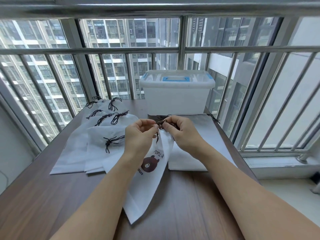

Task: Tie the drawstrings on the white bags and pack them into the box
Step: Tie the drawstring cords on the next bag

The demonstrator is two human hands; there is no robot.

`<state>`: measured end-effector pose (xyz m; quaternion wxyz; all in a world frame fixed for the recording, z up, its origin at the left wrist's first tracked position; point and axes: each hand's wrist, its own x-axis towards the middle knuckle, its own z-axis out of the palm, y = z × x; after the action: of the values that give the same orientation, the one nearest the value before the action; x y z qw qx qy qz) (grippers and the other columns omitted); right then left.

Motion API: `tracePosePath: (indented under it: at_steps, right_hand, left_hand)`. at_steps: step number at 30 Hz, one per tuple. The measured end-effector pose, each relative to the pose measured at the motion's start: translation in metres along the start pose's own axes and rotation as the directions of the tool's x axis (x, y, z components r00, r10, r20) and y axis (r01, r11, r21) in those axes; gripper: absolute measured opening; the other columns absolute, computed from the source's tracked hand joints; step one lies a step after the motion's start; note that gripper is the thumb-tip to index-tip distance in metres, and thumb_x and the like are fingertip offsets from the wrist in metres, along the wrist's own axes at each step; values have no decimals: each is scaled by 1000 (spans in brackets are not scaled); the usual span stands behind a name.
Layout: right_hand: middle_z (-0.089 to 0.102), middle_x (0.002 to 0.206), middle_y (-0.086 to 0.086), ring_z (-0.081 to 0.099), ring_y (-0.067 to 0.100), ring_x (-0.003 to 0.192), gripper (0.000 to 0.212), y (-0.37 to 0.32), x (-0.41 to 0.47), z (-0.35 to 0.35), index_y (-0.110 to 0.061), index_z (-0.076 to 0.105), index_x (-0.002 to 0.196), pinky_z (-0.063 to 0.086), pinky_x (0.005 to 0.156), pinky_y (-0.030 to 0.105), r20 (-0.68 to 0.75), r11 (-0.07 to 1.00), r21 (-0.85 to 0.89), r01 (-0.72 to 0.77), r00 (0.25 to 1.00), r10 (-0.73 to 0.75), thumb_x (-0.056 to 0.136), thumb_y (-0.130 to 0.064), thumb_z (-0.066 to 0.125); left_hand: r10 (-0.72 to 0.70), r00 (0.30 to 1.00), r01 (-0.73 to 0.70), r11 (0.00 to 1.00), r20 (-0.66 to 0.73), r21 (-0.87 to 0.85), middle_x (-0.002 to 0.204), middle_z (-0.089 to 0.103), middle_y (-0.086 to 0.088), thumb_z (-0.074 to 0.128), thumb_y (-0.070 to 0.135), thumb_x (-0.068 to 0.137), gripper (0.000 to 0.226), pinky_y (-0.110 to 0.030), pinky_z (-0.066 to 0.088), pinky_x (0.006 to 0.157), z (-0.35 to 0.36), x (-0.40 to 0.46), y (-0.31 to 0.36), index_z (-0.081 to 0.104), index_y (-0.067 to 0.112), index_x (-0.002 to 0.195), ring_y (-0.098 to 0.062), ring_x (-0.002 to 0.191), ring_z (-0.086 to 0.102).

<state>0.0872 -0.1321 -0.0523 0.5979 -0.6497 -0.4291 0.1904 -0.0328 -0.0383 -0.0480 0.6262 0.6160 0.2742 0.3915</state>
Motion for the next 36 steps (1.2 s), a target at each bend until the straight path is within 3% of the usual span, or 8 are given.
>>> tracePosePath:
  at_steps: [5,8,14,20,25,29,33,36]
  right_hand:
    - [64,73,3,61,13,65,19,-4,-3,1,-5,66,91,53,66,25,185,933,326,-151,978,93,104,-10,52]
    - [46,66,2,43,7,53,23,-8,-4,-6,-3,65,91,50,60,19,250,868,438,-233,959,131,105,-11,48]
    - [57,54,-8,53,1,47,26,-15,-7,-9,-3,59,88,48,54,15,280,823,499,-272,949,144,107,-9,41]
    - [64,67,1,62,9,59,21,-5,-4,-6,-4,66,88,53,62,21,256,849,455,-269,953,165,103,-12,53]
    - [70,82,10,65,17,67,13,-4,0,-7,-2,73,95,55,66,25,191,845,464,-266,961,198,97,-10,62]
    - [43,62,0,27,11,53,11,-2,2,-13,-2,75,92,29,51,21,160,879,393,-271,961,225,94,-9,68]
    - [40,54,-7,25,11,50,11,-4,3,-20,2,73,93,27,49,21,132,920,302,-249,967,219,92,-9,71]
    - [39,53,-6,25,11,48,10,-8,5,-29,-1,76,92,24,48,22,95,920,295,-258,966,240,89,-11,74]
  left_hand:
    - [118,993,-119,988,8,100,73,72,2,72,2,87,10,-14,52,61,-1,-2,0,68,11,88,-3,65,66]
    - [231,971,-240,950,63,199,76,75,1,73,5,87,11,-20,53,67,-1,-3,-2,69,15,86,-9,71,70]
    - [314,938,-342,906,145,249,87,78,5,77,6,84,14,-33,59,85,0,-7,-1,78,14,96,-11,84,75]
    - [342,935,-355,879,96,318,81,77,7,79,13,83,10,-27,60,76,1,-7,-2,80,13,93,-6,75,73]
    - [177,983,-182,947,41,265,75,74,4,69,14,93,8,-24,55,67,0,-1,-1,75,16,88,-8,66,66]
    - [28,997,-43,973,69,225,81,68,4,49,16,103,17,-20,48,68,1,7,-2,64,8,100,-6,74,60]
    - [-25,998,10,972,63,233,84,61,1,42,18,106,24,-25,45,71,0,10,-1,61,7,97,-12,80,55]
    - [-122,992,120,991,31,66,85,63,-1,42,17,106,28,-31,46,79,-4,16,2,63,13,87,-15,85,57]
